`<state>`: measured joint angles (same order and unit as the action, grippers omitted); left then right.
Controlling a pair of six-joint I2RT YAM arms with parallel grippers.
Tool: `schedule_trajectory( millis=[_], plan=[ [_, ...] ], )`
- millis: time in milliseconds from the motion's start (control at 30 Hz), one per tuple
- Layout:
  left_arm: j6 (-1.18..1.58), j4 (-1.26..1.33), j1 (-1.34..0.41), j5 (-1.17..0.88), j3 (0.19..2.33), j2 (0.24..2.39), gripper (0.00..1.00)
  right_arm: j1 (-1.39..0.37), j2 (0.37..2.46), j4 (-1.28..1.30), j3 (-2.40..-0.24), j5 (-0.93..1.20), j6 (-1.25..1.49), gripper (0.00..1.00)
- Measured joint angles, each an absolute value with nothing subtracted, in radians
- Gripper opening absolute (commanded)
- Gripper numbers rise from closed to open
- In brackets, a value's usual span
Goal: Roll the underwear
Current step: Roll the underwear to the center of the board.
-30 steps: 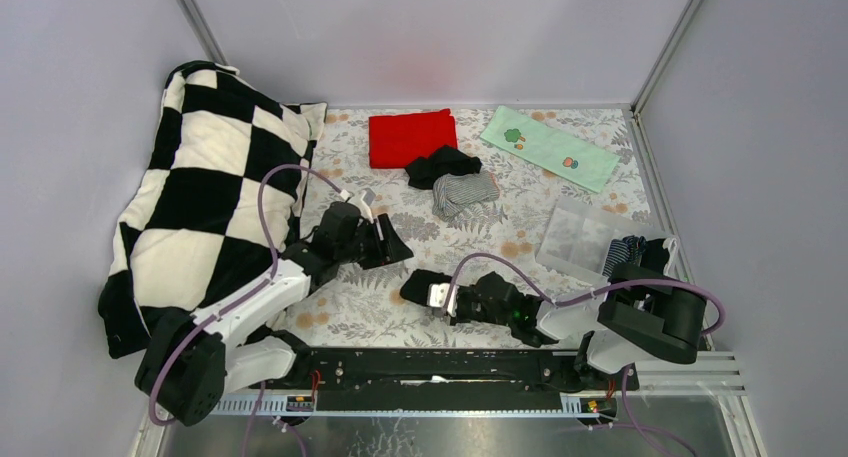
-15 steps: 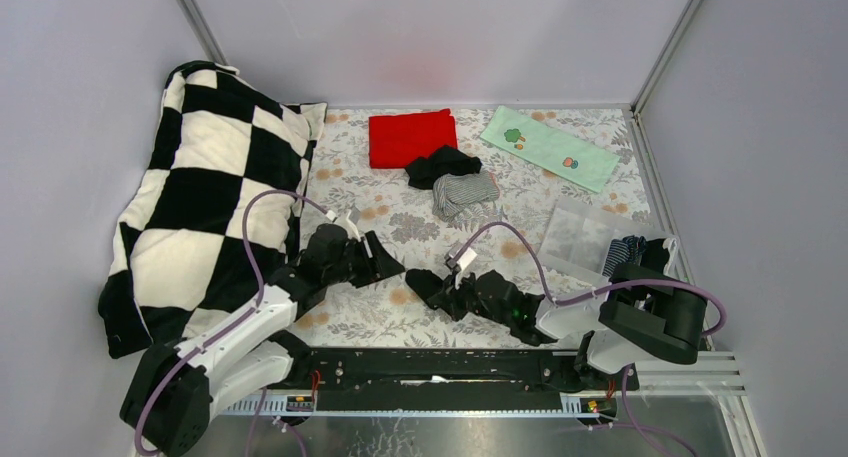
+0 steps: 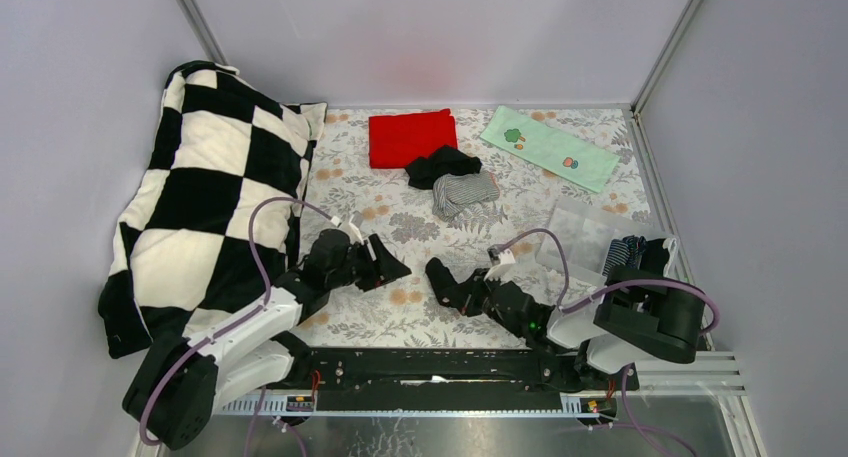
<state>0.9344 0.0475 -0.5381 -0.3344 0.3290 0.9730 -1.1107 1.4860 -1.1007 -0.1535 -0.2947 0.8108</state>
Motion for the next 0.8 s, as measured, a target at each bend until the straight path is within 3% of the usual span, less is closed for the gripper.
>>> schedule_trajectory(
  millis=[800],
  plan=[
    [1.036,0.318,-0.787,-0.244,0.496,1.401,0.69,-1.114,1.192,-0.838,-0.036,-0.500,1.172,0.00]
  ],
)
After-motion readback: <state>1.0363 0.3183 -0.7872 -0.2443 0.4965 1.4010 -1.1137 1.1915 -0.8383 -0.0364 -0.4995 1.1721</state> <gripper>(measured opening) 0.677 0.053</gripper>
